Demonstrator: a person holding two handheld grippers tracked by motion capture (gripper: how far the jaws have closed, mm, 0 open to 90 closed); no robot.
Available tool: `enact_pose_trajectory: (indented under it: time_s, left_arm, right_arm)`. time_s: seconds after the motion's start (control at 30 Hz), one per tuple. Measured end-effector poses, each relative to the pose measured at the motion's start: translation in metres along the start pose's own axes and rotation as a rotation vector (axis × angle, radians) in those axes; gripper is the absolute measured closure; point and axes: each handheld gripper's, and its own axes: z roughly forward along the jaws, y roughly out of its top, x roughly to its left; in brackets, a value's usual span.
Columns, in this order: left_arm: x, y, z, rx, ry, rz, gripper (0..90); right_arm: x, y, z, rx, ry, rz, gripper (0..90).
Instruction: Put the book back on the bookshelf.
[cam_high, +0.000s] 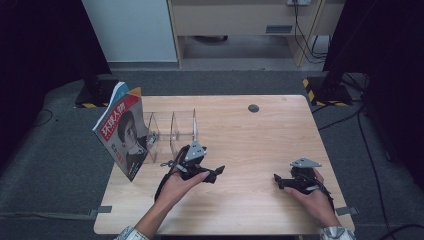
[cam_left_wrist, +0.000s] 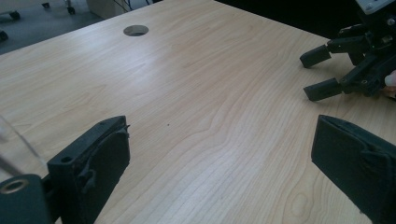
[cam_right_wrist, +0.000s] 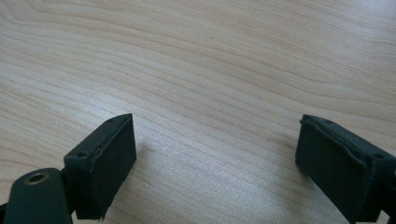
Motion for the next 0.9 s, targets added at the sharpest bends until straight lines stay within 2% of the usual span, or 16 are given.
enact_pose_trajectory:
  time_s: [0.4, 0.83, 0.9]
  left_arm:
    - [-0.011, -0.003, 0.016, 0.018, -0.045, 0.020, 4.1]
    - [-0.019, -0.012, 0.041, 0.093, -0.059, 0.038, 4.6]
    - [-0.020, -0.018, 0.046, 0.125, -0.057, 0.033, 4.7]
  right_arm:
    - [0.000, 0.000, 0.000, 0.001, 0.001, -0.001, 12.4]
    - [0.000, 0.000, 0.000, 0.000, 0.001, 0.001, 12.3]
    - [0.000, 0.000, 0.000, 0.001, 0.002, 0.001, 12.2]
